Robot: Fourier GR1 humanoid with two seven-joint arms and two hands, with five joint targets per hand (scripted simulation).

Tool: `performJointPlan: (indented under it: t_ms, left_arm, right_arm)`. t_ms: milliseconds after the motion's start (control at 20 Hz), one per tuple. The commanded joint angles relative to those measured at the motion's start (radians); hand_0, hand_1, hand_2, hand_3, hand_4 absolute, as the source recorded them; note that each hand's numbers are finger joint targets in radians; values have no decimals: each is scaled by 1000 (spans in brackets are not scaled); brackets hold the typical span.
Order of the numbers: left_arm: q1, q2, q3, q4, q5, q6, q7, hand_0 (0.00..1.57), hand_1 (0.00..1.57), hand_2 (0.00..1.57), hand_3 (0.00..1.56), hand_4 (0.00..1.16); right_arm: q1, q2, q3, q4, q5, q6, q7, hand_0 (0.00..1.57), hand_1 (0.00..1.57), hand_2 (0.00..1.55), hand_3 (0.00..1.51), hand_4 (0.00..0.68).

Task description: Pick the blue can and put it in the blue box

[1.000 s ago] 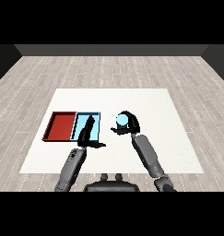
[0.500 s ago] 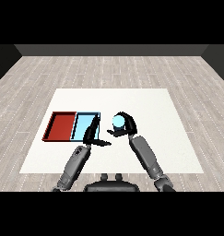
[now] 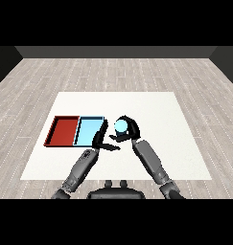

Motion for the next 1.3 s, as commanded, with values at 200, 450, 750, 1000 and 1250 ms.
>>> performJointPlan:
  t_ms: [200,450,750,1000,1250]
  left_arm:
    - [-75,0,-20,106,56,5,-24,0,0,0,0,0]
    - [-68,0,-132,47,108,85,-17,0,0,0,0,0]
    - [-90,0,-97,79,76,61,-21,0,0,0,0,0]
    - [-192,0,-104,200,183,62,-87,0,0,0,0,0]
    - [-122,13,-166,165,-31,212,-46,270,270,517,0,571]
  right_arm:
    - [-37,1,13,7,-29,-3,2,1399,1399,1444,1407,666]
    - [-7,1,29,31,7,27,-53,1394,1394,1426,1391,651]
    - [-30,0,208,-33,-78,-126,-5,1432,1432,1433,1389,620]
    - [-62,1,132,20,-27,-59,4,1402,1402,1438,1385,612]
    - [-80,1,227,21,-67,-100,-1,1278,1278,1416,1396,613]
